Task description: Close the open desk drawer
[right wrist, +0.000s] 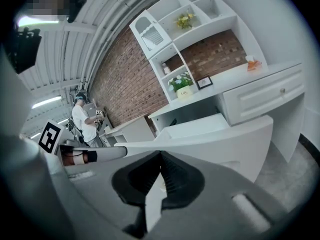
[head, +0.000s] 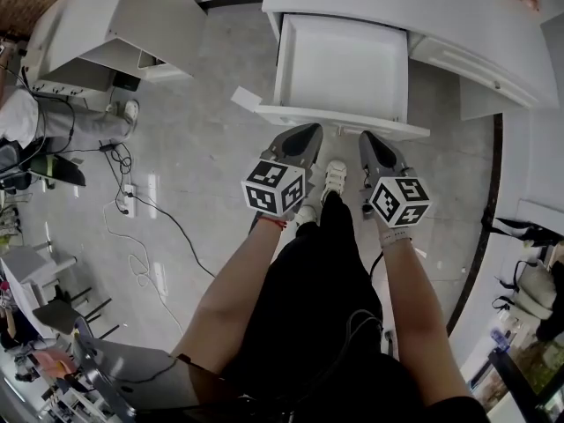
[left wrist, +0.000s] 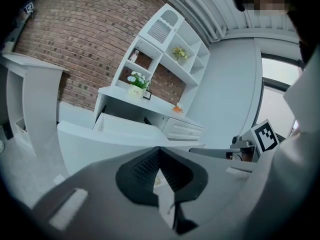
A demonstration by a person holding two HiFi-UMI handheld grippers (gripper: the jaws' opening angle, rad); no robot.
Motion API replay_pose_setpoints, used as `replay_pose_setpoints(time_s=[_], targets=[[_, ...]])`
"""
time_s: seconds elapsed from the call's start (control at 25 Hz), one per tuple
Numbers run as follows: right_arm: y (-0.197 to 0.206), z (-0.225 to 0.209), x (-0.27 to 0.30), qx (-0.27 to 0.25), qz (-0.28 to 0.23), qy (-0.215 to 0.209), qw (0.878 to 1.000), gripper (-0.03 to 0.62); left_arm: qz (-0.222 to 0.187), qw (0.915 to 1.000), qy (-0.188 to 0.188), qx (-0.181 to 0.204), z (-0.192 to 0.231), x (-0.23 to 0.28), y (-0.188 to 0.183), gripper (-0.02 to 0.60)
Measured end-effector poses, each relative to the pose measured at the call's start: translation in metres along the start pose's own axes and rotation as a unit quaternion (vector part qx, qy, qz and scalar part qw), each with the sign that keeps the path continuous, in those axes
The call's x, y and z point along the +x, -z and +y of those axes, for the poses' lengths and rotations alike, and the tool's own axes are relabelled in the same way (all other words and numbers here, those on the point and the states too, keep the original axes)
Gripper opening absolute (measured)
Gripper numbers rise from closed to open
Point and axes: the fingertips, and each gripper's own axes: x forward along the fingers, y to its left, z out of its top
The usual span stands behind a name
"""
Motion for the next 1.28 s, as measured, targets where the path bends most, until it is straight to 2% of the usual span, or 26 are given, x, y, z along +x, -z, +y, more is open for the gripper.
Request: replay_pose_setpoints(time_s=[0.56, 1.28], targets=[[-0.003, -0.01, 0.017, 0.018, 0.019, 0.018, 0.999, 0.0, 0.007, 0.9998, -0.006, -0.016, 0.014, 0.014, -0.005, -0.002], [-0.024, -0.024, 0.041, 0.02, 0.046, 0.005, 0.999, 0.0, 0.018, 0.9996, -0.016, -0.018, 0.026, 0.04, -0.025, -0.002]])
